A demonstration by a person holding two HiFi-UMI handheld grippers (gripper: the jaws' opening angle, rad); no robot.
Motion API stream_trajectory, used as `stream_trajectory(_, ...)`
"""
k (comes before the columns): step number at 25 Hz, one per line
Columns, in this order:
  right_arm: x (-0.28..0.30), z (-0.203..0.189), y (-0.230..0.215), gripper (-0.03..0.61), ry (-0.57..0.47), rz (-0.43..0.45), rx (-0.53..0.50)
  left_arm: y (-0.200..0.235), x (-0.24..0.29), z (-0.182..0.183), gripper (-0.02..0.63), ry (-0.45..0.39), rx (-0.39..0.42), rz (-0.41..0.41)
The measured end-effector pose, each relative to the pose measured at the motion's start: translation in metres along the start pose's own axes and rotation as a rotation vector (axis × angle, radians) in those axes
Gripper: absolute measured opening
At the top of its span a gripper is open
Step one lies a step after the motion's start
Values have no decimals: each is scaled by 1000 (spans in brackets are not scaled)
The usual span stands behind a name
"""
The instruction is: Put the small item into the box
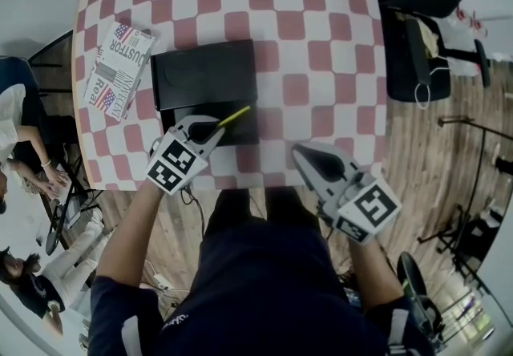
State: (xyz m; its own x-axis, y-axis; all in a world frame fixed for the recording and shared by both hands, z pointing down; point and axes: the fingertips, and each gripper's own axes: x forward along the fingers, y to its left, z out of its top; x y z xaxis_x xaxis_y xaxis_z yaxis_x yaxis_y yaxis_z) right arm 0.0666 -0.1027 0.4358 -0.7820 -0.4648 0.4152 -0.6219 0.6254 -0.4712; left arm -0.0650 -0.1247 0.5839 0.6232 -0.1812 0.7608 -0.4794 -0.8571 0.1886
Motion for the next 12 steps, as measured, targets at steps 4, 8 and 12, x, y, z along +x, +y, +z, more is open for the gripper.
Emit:
stream_trajectory(4, 2, -6, -4, 15, 9, 0, 19, 6, 15, -16, 46, 82, -24, -4)
stream_trajectory(8, 7, -10, -8, 15, 15, 4, 30, 10, 29, -29, 46, 148, -36, -9)
stream_trajectory(12, 8, -13, -11, 15, 21, 4, 40, 16, 37, -33, 46, 192, -22, 14)
